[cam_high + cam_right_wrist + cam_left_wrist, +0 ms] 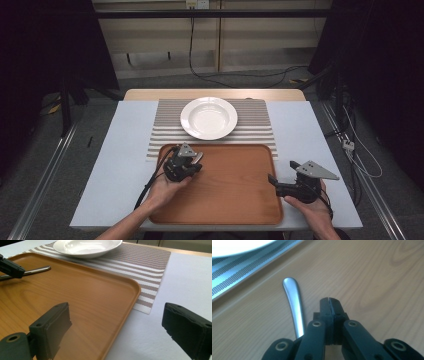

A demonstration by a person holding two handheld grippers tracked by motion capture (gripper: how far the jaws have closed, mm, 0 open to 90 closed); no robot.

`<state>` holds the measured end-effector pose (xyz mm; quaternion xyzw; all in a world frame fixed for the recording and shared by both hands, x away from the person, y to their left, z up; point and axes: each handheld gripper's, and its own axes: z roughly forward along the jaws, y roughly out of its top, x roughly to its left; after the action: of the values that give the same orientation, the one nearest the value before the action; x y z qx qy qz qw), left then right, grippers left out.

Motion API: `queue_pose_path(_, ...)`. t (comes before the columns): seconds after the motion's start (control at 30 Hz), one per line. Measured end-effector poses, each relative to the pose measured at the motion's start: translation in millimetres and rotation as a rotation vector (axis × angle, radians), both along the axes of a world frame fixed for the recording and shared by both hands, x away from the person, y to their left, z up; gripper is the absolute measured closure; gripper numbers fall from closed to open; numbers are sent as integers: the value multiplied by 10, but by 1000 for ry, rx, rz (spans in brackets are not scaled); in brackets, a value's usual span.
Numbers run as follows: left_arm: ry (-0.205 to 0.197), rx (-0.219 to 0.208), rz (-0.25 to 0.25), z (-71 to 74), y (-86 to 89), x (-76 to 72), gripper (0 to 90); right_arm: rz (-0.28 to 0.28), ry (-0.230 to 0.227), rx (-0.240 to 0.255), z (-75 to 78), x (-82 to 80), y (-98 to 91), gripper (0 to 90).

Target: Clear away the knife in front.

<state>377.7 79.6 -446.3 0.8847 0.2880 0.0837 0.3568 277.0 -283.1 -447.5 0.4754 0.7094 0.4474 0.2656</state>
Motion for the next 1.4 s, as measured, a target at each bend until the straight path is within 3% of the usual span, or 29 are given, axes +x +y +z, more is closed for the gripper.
queue_pose_path(0.17,-2,22,-3,-34,1,33,900,0,0,0,0,-3,-1,79)
queue_pose_path(0.27,-39,45,27,-42,16,46,900,1,1,-1,-1,2,0,79)
queue_pose_path(0.37,-46,48,24,-46,20,47,900,3,-1,0,0,4,2,79)
queue_pose_path(0.47,-76,85,28,-40,1,29,900,2,2,-1,0,2,2,79)
queue_pose_path(0.73,-22,68,53,-24,51,72,900,3,3,-1,-1,2,2,79)
queue_pose_path(1.4,3,83,63,3,177,105,900,4,0,-4,-1,4,7,78)
